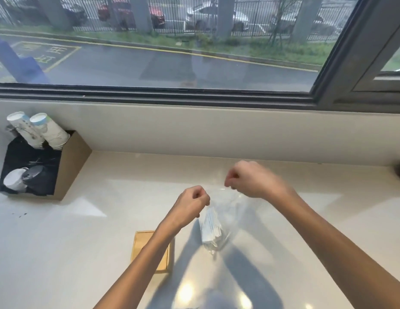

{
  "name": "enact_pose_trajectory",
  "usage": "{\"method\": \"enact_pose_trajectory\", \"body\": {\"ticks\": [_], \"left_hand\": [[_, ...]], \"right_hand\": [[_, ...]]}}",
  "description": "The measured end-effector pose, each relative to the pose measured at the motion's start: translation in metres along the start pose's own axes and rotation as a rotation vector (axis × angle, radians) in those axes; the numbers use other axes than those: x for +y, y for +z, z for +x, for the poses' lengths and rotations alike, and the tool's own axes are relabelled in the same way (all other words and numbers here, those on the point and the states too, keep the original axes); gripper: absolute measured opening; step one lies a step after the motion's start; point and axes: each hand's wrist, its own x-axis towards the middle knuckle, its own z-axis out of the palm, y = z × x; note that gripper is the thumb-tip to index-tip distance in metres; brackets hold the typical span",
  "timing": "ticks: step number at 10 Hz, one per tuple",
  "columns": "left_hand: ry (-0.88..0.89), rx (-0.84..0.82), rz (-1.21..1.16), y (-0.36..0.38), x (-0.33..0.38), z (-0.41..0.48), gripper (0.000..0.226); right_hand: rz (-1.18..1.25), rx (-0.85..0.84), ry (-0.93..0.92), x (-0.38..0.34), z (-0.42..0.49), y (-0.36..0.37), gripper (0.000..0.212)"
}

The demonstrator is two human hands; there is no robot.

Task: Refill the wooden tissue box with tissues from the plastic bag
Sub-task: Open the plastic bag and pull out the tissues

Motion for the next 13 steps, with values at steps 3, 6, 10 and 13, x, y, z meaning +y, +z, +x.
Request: {"method": "enact_pose_trajectory", "body": {"ticks": [3,6,10,13], "left_hand": [[-0.019,0.081,-0.047,0.003,-0.023,0.008,0.011],[-0.468,0.077,-0.263,0.017,-0.091,0.038,0.043],[-0.682,-0.119,-0.796,0.007,-0.152,0.049,0.036],[-0.641,-0.136,-0.551,0.047,-0.148,0.064,0.023]], "right_hand": [[-0.465,-0.665,-0.052,-0.029,0.079,0.064,0.061],[-0.147,-0.950,0.237,-0.013,0.075,0.079,0.078],[-0.076,-0.989,0.398,0.007,0.101,0.173,0.023],[0.048,-0.718,0.416,0.051,0.092,0.181,0.053]]}}
